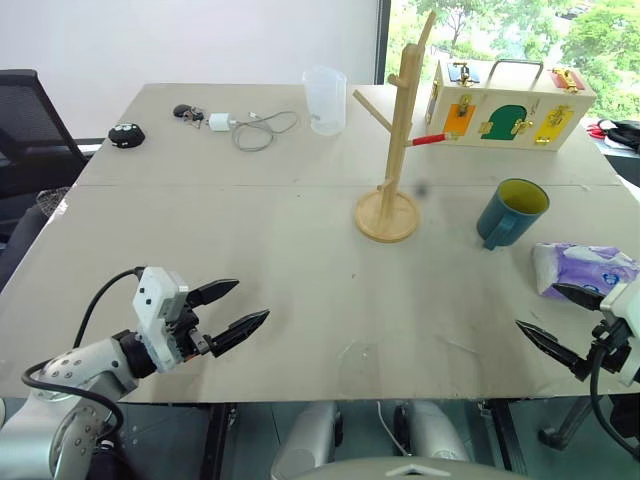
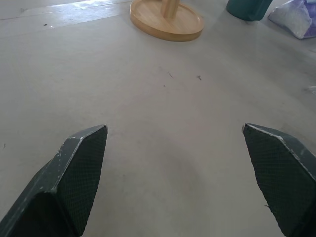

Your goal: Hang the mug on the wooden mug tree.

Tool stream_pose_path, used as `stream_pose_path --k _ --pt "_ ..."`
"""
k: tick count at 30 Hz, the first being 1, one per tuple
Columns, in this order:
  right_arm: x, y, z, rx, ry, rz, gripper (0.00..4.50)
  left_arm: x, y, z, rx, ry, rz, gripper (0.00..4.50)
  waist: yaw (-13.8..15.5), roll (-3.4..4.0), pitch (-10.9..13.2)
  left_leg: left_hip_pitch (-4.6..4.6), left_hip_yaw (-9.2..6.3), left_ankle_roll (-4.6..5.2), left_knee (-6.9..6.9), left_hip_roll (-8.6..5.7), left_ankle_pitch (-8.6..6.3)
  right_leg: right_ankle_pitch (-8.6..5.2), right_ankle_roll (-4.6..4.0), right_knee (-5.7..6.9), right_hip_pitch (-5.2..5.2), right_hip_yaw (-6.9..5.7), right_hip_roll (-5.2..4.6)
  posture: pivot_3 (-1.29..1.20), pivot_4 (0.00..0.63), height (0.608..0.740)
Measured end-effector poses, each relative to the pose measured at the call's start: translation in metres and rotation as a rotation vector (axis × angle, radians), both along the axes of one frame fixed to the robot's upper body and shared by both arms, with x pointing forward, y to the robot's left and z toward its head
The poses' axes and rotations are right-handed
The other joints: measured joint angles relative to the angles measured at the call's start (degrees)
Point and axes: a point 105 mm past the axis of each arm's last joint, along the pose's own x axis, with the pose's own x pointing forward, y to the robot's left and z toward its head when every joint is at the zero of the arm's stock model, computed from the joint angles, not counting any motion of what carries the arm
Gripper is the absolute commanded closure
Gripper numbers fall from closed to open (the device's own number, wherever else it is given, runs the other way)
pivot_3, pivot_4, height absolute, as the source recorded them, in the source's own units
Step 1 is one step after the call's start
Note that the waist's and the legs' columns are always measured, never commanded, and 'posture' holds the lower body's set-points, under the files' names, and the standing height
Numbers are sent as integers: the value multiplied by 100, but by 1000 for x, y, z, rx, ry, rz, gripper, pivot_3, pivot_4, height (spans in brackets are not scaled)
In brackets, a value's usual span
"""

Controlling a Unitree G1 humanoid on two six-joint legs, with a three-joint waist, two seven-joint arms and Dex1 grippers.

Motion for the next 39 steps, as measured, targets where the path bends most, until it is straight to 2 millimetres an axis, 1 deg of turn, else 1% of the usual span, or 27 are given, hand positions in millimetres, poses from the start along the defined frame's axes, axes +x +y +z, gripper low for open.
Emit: stream_pose_path --k 2,3,5,6,8,9,10,13,15,17,20,22,26,29,34,39 --pt "1 0 0 0 -1 -7 36 1 0 0 -2 -4 -1 0 0 0 0 0 0 0 0 0 0 0 0 0 0 0 0 0 150 740" --pt "7 1 2 5 -8 -23 36 4 -1 3 -16 -22 -2 0 -5 1 0 1 1 1 1 0 0 0 0 2 1 1 0 0 150 740" --pt "19 11 11 13 -44 -28 36 11 -7 15 -51 -87 -31 0 -4 0 1 0 0 1 1 0 0 1 0 2 0 -1 0 0 150 740" --pt "22 16 15 14 -56 -22 36 10 -9 20 -67 -107 -55 0 -5 2 0 1 0 1 1 0 0 0 0 3 0 -1 0 0 150 740" --pt "26 20 19 -5 -63 -29 36 6 -14 23 -92 -118 -107 0 -3 2 0 0 -1 -5 1 0 3 0 -1 2 0 -3 0 0 150 740" --pt "29 18 19 -24 -56 -51 36 0 -16 23 -107 -112 -150 0 -5 1 0 -2 -1 -22 0 0 13 0 -1 -1 -1 -4 1 0 150 740" --pt "33 15 19 -37 -54 -76 36 -6 -17 21 -108 -101 -194 0 -5 1 0 -4 -1 -22 -1 0 13 0 -1 -7 -1 -4 1 0 150 740" --pt "45 16 20 -38 -48 -108 36 -16 -21 22 -89 -102 -281 0 -17 3 1 -4 0 -22 -7 -1 13 0 -1 -14 -2 -2 1 0 150 740" --pt "54 16 21 -5 -40 -140 36 -19 -25 25 -88 -117 -318 0 -12 3 2 -5 0 -21 -7 0 12 0 -1 -15 -1 -3 0 0 150 740" --pt "63 23 21 69 -23 -156 36 -21 -30 32 -109 -142 -346 0 -7 2 1 -6 -3 -20 -7 1 12 0 -1 -15 -1 -5 0 0 150 740" --pt "70 35 12 103 16 -132 36 -25 -37 42 -132 -172 -386 0 -1 5 3 -7 -5 -20 -7 0 11 0 -1 -17 -1 -7 0 0 150 740" --pt "73 37 4 111 49 -127 36 -28 -40 45 -153 -168 -409 0 -8 7 4 -8 -4 -19 -7 0 11 0 -1 -17 -2 -7 0 0 150 740" --pt "86 29 -5 117 74 -162 36 -38 -48 51 -164 -150 -476 0 -18 11 6 -6 -2 -20 -7 0 12 0 -1 -16 -2 -4 1 0 150 740" --pt "93 24 -8 122 78 -173 36 -42 -50 54 -174 -153 -489 0 -22 13 7 -5 -1 -20 -8 0 12 0 -1 -15 -3 -5 2 0 150 740" --pt "108 21 -11 118 53 -152 36 -44 -51 56 -160 -165 -481 0 -30 14 8 -4 2 -20 -7 -1 12 0 -1 -13 -3 -3 3 0 150 740" --pt "119 21 -19 121 53 -124 36 -43 -52 56 -157 -164 -463 0 -41 14 8 -5 2 -20 -7 0 12 1 -1 -11 -6 -1 3 0 150 740"
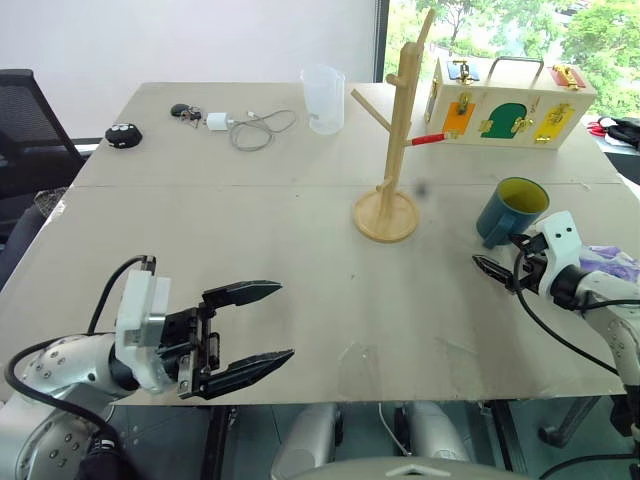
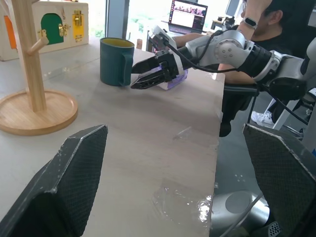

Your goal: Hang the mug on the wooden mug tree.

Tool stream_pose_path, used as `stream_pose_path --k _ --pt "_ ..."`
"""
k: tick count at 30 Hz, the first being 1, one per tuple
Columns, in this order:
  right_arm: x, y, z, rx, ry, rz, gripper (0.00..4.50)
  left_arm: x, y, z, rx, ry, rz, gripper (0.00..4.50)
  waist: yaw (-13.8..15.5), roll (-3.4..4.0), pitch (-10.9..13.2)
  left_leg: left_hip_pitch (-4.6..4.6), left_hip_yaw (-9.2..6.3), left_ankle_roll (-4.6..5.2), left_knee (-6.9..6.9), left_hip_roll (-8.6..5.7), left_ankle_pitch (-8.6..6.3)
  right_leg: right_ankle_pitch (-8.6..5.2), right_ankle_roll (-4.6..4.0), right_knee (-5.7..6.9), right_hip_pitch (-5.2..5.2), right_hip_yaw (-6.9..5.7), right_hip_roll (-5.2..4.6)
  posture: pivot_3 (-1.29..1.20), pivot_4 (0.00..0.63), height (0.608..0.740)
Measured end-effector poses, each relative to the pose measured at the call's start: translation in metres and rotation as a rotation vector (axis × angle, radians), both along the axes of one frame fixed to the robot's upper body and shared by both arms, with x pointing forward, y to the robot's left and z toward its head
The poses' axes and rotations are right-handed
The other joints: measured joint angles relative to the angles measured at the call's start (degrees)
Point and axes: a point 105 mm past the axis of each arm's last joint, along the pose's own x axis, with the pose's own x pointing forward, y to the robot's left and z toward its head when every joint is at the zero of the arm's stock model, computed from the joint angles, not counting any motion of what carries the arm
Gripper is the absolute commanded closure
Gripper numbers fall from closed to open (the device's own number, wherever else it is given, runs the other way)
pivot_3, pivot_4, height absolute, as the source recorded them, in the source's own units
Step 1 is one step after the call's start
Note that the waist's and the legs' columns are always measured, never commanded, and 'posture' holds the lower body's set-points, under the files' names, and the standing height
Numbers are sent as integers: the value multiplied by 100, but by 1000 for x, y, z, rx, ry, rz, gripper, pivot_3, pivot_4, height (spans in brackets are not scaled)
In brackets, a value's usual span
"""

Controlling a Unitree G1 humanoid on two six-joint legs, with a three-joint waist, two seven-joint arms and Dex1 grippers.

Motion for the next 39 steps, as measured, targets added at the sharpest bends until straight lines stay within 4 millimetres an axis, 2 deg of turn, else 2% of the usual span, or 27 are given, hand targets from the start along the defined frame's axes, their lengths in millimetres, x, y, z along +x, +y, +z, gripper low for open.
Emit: stream_pose_path --k 3,4,5,7,8,9,12,14,15,18,25,28,34,39 --pt "3 3 -6 3 3 21 36 2 0 0 1 1 25 0 1 0 0 0 0 0 0 0 0 0 0 0 -1 0 0 0 150 740" --pt "3 3 -6 4 3 21 422 2 0 0 1 1 25 0 1 0 0 -1 0 0 0 0 0 0 0 0 -1 0 0 0 150 740" --pt "3 3 -7 4 3 26 529 3 0 0 2 0 29 0 1 1 1 0 0 0 0 0 0 0 0 1 -1 1 0 0 150 740" --pt "8 7 -6 16 -12 35 1342 3 -2 2 8 -7 44 0 -10 1 1 0 1 0 0 0 0 0 0 3 -2 3 0 0 150 740" --pt "9 10 -4 21 -20 40 1936 3 -3 2 10 -9 46 0 -20 1 1 0 1 0 0 0 0 0 0 3 -2 4 0 0 150 740" --pt "11 12 -2 26 -30 45 2183 3 -4 3 12 -11 50 0 -30 1 1 0 1 -1 0 0 0 0 0 4 -3 4 0 0 150 740" --pt "16 18 6 41 -57 57 2183 5 -5 4 15 -13 70 0 -65 1 1 -1 1 -1 0 0 0 0 0 3 -4 4 0 0 150 740" --pt "17 19 8 47 -63 60 2595 6 -6 5 17 -19 75 0 -66 1 1 -2 1 0 0 0 0 0 0 3 -5 3 -1 0 150 740" --pt "19 20 7 49 -62 59 2865 6 -6 6 19 -21 79 0 -67 1 1 -1 1 -1 0 0 0 0 0 3 -5 3 0 0 150 740" --pt "23 21 2 57 -50 54 4412 8 -8 8 31 -26 85 0 -84 1 1 -1 1 -1 0 -1 0 0 0 7 -7 4 0 0 150 740" --pt "24 24 3 58 -59 76 4412 13 -9 13 26 -37 102 0 -110 4 2 -2 5 -1 -1 -1 0 0 0 9 -12 10 0 0 150 740" --pt "21 28 10 47 -76 117 4412 16 -10 17 19 -51 111 0 -107 10 6 -3 5 -1 -1 -1 0 0 0 10 -13 11 0 0 150 740" --pt "29 46 66 22 -176 237 4412 20 -11 21 7 -67 123 0 -121 20 13 -3 12 -1 -4 0 0 1 0 11 -20 18 2 0 150 740" --pt "39 72 122 -11 -233 321 4412 22 -12 25 -41 -72 134 0 -116 23 16 -9 13 -1 -10 0 0 1 0 5 -27 18 0 0 150 740"
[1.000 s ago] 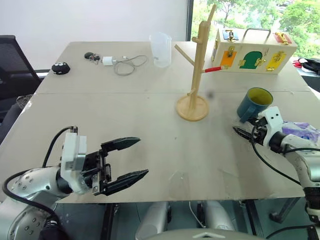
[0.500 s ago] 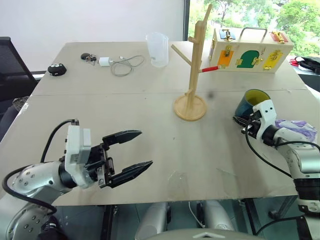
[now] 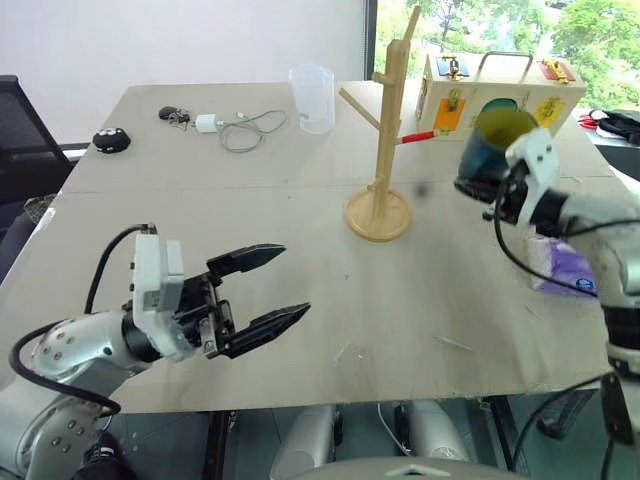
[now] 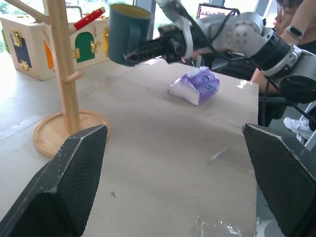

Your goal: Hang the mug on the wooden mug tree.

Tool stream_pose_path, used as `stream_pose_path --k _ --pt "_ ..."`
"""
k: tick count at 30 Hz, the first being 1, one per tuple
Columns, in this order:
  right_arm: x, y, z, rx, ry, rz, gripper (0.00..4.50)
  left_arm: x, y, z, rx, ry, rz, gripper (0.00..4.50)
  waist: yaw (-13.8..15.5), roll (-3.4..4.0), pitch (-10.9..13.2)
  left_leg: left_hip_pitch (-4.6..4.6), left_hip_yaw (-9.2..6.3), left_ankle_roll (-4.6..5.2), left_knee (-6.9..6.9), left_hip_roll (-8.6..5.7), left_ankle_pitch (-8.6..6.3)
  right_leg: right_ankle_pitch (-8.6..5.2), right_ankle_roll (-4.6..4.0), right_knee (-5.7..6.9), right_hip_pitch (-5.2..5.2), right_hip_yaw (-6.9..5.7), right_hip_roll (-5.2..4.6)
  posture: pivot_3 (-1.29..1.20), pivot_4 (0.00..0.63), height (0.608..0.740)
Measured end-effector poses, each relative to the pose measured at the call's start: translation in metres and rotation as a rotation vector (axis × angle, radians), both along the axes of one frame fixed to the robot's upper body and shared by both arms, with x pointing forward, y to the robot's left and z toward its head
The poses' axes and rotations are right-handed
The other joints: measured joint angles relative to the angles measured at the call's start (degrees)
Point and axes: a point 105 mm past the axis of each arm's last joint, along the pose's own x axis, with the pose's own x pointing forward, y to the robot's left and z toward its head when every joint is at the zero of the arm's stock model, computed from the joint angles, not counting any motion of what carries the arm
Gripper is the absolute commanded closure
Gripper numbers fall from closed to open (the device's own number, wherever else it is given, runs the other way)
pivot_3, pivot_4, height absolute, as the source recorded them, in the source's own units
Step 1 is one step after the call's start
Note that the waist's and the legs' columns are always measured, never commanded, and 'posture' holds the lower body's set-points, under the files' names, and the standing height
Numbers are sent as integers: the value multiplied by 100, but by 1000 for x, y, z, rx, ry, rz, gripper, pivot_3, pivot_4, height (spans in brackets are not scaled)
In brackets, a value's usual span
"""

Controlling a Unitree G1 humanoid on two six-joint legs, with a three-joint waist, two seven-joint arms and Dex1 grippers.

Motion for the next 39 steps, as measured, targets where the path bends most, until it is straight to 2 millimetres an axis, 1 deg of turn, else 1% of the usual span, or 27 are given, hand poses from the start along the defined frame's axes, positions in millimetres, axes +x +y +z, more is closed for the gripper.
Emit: stream_pose_path --k 2,6,9,15,20,22,24,25,26,27,28,30,33,35,36,39 --pt "-4 13 11 -8 7 44 4412 0 2 1 -21 2 16 0 12 -2 0 -9 -6 0 -5 0 0 0 0 -11 -4 -6 -2 0 150 740" --pt "-13 30 17 -29 33 107 4412 -2 11 0 -42 -1 66 0 14 -1 0 -16 -8 1 -8 -2 0 0 0 -20 -7 -8 -5 0 150 740" --pt "-16 33 21 -52 40 113 4412 -5 19 3 -90 -14 110 0 15 -2 0 -15 -8 0 -8 -2 0 1 0 -20 -8 -9 -5 0 150 740" --pt "-16 40 24 -79 55 113 4412 -9 22 6 -163 -48 140 0 11 -2 0 -11 -7 0 -8 -2 1 1 -1 -12 -7 -8 -4 0 150 740" --pt "-12 52 20 -108 75 128 4412 -9 24 11 -176 -102 159 0 3 -2 0 -13 -6 0 -9 -2 1 1 -1 -15 -8 -7 -4 0 150 740" --pt "-8 56 16 -112 88 123 4412 -9 24 12 -173 -111 161 0 0 -2 0 -12 -5 0 -9 -2 1 1 -1 -14 -8 -5 -4 0 150 740" --pt "-2 64 8 -121 96 124 4412 -9 24 12 -171 -118 162 0 -6 -2 0 -10 -4 -1 -9 -2 1 1 -1 -12 -8 -4 -3 0 150 740" --pt "0 67 5 -125 98 125 3896 -8 24 12 -170 -120 162 0 -4 -2 0 -10 -4 -1 -9 -2 1 1 -1 -11 -9 -4 -3 0 150 740" --pt "2 70 1 -127 105 128 3594 -8 23 12 -171 -121 160 0 -4 -1 0 -11 -4 -1 -9 -2 1 1 -1 -11 -9 -4 -3 0 150 740" --pt "2 73 0 -131 106 140 2536 -8 23 12 -171 -124 162 0 9 -1 0 -15 -5 -1 -9 -2 1 1 -1 -12 -14 -6 -3 0 150 740" --pt "1 73 1 -134 98 141 2344 -7 23 12 -168 -125 167 0 16 -2 0 -16 -6 -1 -9 -3 1 1 -1 -14 -14 -6 -4 0 150 740" --pt "-1 71 3 -139 88 142 2344 -5 23 12 -161 -132 173 0 20 -2 0 -16 -6 -1 -9 -5 1 1 0 -14 -14 -5 -4 0 150 740" --pt "-22 57 13 -112 19 156 2344 0 21 10 -144 -133 192 0 69 -3 -1 -23 -18 -1 -9 -5 1 1 0 -20 -14 -18 -5 0 150 740" --pt "-38 47 16 -89 -21 168 2344 3 19 8 -145 -113 201 0 71 -4 -1 -24 -18 0 -11 -5 0 1 0 -22 -13 -17 -5 0 150 740" --pt "-43 43 15 -85 -26 169 2344 4 18 7 -148 -106 202 0 70 -4 -1 -23 -18 0 -11 -5 0 1 0 -21 -12 -17 -5 0 150 740" --pt "-65 26 0 -78 1 169 2344 10 19 -1 -145 -43 224 0 67 -5 -1 -16 -17 0 -11 -4 1 1 0 -15 -7 -16 -4 0 150 740"
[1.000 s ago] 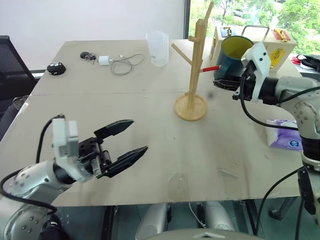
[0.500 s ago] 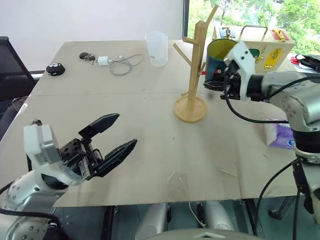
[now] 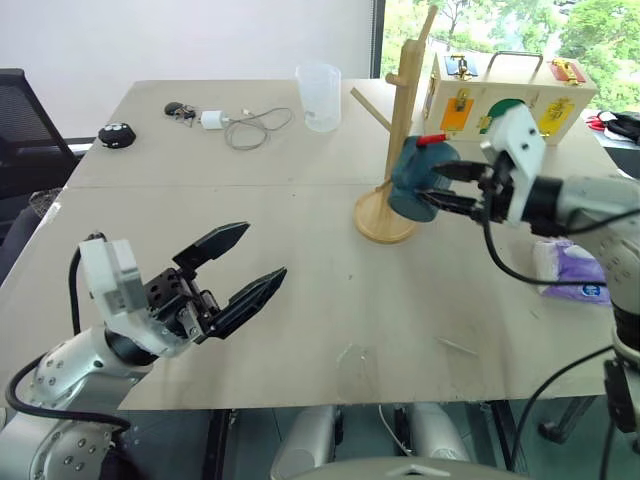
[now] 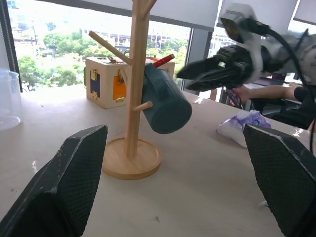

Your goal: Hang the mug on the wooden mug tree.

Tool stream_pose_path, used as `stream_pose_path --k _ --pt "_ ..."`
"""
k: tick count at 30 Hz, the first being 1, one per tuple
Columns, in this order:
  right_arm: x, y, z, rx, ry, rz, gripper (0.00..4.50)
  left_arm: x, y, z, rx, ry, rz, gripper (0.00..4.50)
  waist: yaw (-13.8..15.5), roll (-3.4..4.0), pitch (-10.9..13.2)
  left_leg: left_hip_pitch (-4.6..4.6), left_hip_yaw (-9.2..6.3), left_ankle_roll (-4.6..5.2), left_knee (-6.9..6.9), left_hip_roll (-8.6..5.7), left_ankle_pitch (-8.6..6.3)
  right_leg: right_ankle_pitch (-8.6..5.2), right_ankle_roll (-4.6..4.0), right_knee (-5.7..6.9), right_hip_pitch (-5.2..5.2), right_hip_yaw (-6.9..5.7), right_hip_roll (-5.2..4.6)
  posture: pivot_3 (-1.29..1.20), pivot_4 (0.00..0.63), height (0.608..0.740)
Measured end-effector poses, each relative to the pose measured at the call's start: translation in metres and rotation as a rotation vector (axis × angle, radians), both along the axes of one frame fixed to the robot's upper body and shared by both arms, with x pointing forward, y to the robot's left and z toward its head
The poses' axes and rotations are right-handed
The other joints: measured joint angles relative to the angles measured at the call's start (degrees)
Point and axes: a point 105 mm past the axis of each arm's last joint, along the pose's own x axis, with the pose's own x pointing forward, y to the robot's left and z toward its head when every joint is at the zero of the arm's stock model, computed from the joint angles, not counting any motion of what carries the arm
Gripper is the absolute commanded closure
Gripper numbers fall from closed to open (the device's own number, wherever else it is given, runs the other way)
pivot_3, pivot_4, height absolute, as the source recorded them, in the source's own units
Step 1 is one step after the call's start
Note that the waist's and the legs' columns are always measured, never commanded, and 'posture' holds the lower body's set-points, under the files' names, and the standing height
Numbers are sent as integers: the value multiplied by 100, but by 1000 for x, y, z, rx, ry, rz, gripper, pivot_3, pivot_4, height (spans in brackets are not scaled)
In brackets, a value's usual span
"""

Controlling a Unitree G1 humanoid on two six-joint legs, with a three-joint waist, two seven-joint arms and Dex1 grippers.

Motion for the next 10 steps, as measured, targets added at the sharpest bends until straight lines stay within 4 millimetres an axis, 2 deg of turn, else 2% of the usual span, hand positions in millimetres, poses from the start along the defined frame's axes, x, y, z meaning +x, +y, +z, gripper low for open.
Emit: stream_pose_path --k 4,6,8,10 --pt "-21 -21 -26 6 74 -43 2344 3 6 -15 31 99 16 0 -16 -6 -4 12 2 1 -2 2 -1 0 0 3 11 -1 2 0 150 740" --pt "-33 -36 -54 -2 138 -105 2344 4 12 -25 58 154 46 0 -2 -7 -4 11 4 1 -3 2 0 -1 1 0 11 1 2 0 150 740" --pt "-46 -51 -85 -28 216 -168 2344 2 25 -45 85 252 103 0 8 -3 -2 11 11 1 -5 0 0 -1 1 -1 9 5 2 0 150 740" --pt "-49 -58 -92 -38 211 -200 2344 1 31 -57 98 304 128 0 -43 -3 -1 21 25 1 -4 1 0 0 2 8 10 8 3 0 150 740"
